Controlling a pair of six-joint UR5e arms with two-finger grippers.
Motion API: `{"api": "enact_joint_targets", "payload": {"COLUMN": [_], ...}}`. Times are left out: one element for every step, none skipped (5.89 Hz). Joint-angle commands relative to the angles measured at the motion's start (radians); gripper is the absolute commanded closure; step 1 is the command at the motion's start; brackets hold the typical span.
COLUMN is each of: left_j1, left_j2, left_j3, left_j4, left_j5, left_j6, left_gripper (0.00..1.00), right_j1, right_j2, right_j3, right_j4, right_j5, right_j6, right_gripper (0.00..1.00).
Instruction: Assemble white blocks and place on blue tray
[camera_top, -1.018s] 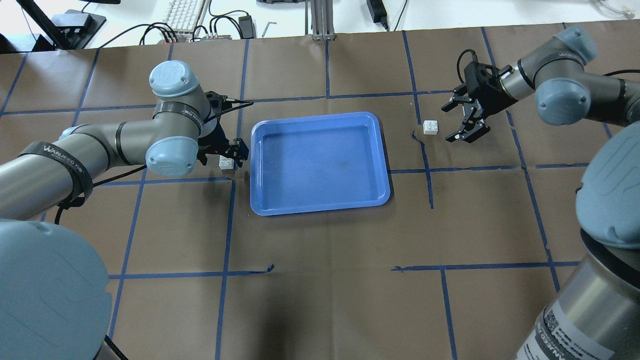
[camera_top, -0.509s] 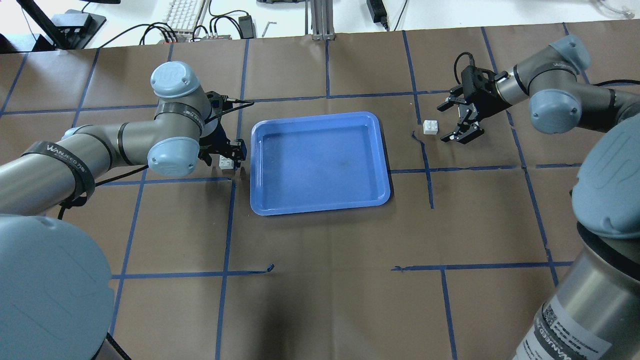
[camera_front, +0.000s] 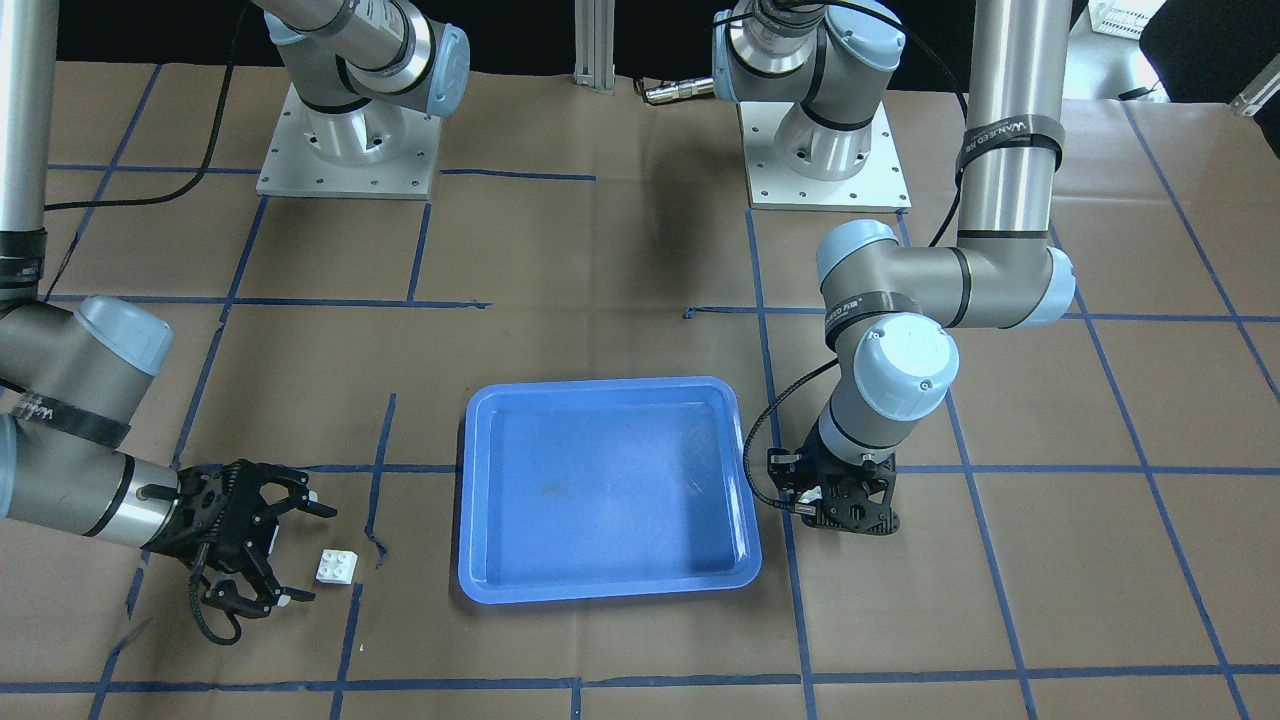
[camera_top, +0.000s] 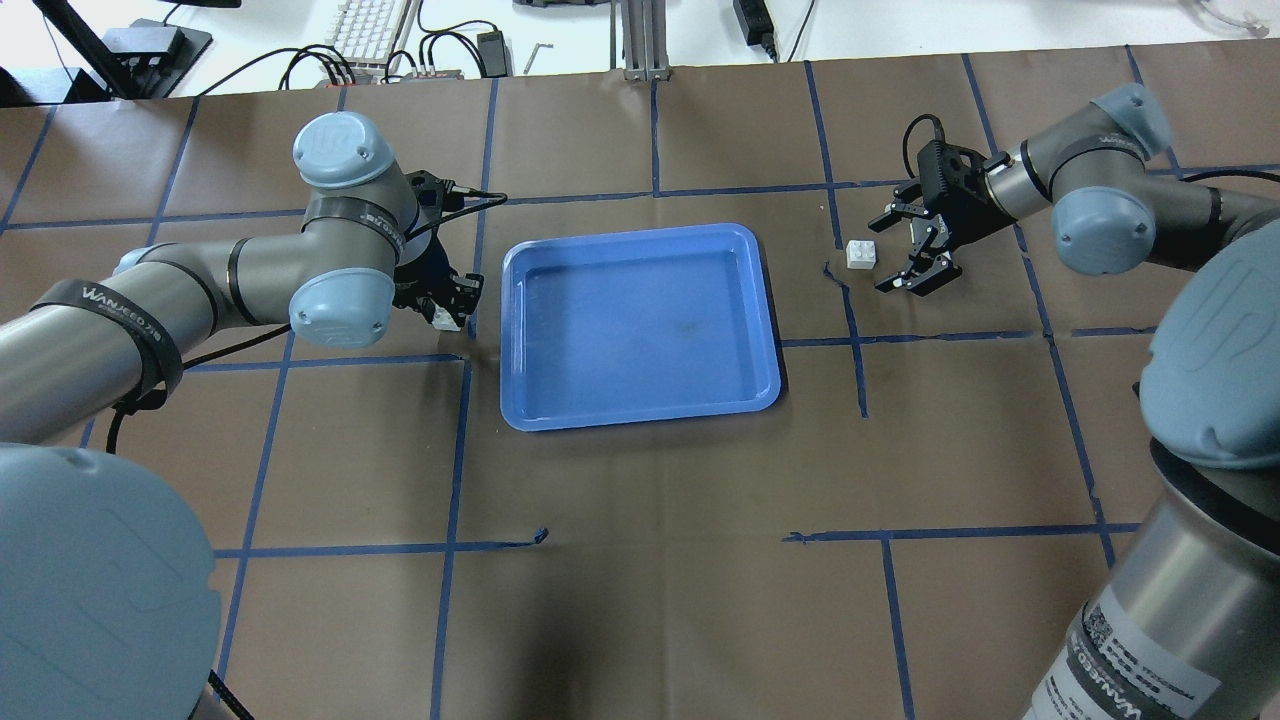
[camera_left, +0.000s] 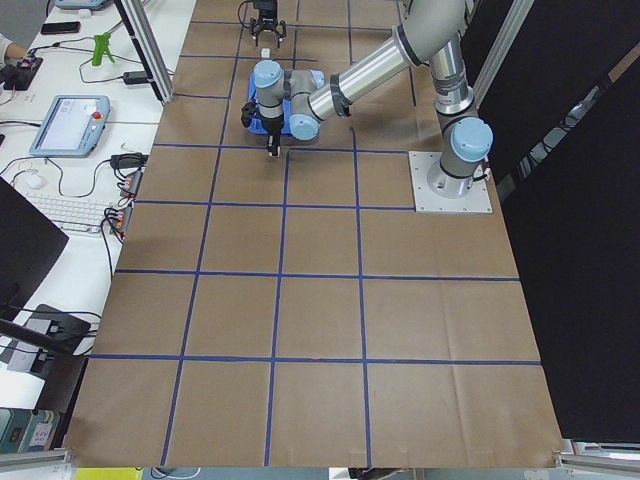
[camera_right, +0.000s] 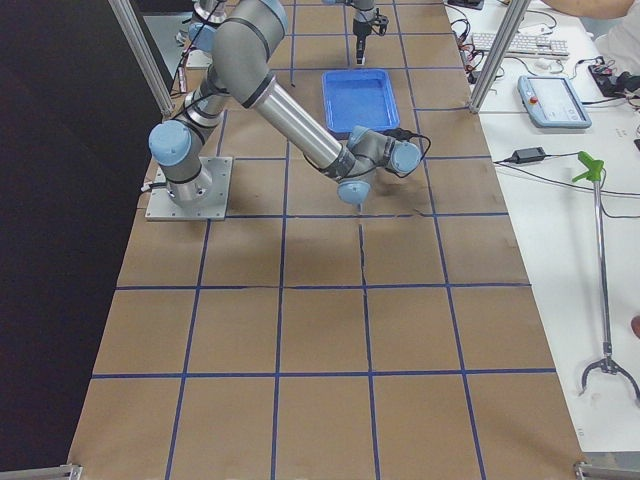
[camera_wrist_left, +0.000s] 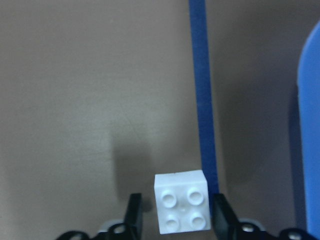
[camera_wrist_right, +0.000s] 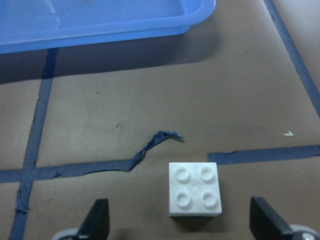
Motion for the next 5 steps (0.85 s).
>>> {"api": "enact_joint_targets", "payload": {"left_j1": [-0.033,-0.086,-0.151,-0.194,-0.237], "left_j2": [0.06,0.067,0.064,0.059,0.05], "left_j3": [0.01,0.014,0.015,0.027,0.03], "left_j4": [-0.012,-0.026,-0.047,-0.046,-0.046], "left_j5": [0.0,-0.012,-0.011,-0.015,-0.014], "left_j6": [0.151,0.32,0.41,0.654,0.863], "left_gripper": [0.98,0.97,0.96,0.96,0.96], "right_j1": [0.0,0.0,0.0,0.0,0.0], "right_j2": [0.0,-0.001,-0.001,-0.004,-0.004], "right_j3": [0.012,0.01,0.009,0.007,0.007], "right_j4": [-0.004,-0.018,-0.018,-0.018,-0.018], "right_j5": [0.013,0.011,0.011,0.011,0.011], "right_j6": [-0.005,-0.006,-0.008,-0.008,-0.006], "right_gripper": [0.17,0.29,0.4,0.57,0.64]}}
